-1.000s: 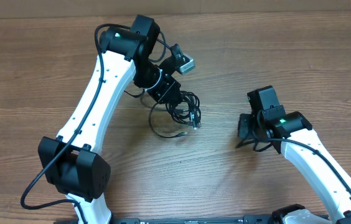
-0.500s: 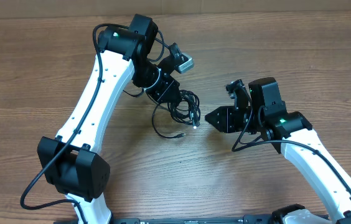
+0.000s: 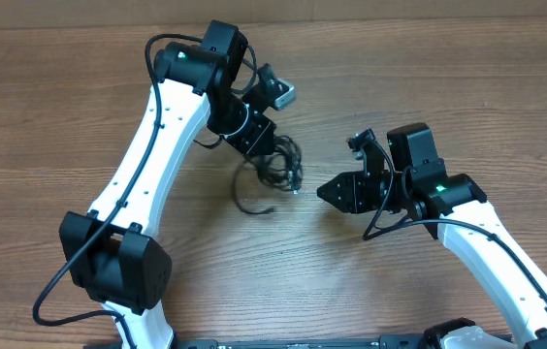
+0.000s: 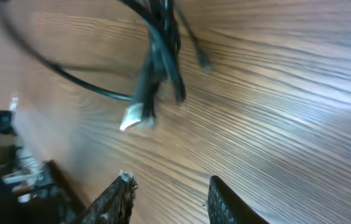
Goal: Untangle cables
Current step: 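Pull the right gripper away, leaving cables hanging from the left gripper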
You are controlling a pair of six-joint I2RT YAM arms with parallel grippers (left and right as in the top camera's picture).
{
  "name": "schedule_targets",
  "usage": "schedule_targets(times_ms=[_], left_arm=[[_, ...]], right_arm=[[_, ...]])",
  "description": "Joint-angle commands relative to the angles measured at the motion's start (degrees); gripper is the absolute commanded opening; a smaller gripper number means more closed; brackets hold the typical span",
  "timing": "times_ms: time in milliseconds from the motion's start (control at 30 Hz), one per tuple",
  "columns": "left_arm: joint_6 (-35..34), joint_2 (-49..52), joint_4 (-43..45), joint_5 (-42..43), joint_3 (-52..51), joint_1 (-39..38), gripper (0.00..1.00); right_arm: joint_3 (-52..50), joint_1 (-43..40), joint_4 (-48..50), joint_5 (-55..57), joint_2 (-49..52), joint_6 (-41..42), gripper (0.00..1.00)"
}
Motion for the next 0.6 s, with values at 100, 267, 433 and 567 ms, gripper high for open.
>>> schedule_targets(times_ms=[100, 267, 433, 567], left_arm=[[-6.32, 0.26, 2.03, -5.9, -4.63, -0.15, 0.9], [-9.44, 0.26, 5.25, -5.92, -6.93, -0.15, 0.92], [-12.61, 0.26, 9.07, -5.88, -10.64, -0.15, 0.91], [-13.9, 0.26, 13.57, -2.8, -15.39, -0.15, 0.93]], right_arm=[[0.39, 0.17, -1.64, 5.46, -0.15, -0.68, 0.37], [0.39, 0.17, -1.62, 5.86, -0.15, -0.68, 0.37], [0.39, 0.17, -1.62, 5.86, -0.15, -0.68, 0.37], [0.39, 0.17, -1.53, 5.86, -0.15, -0.68, 0.37]])
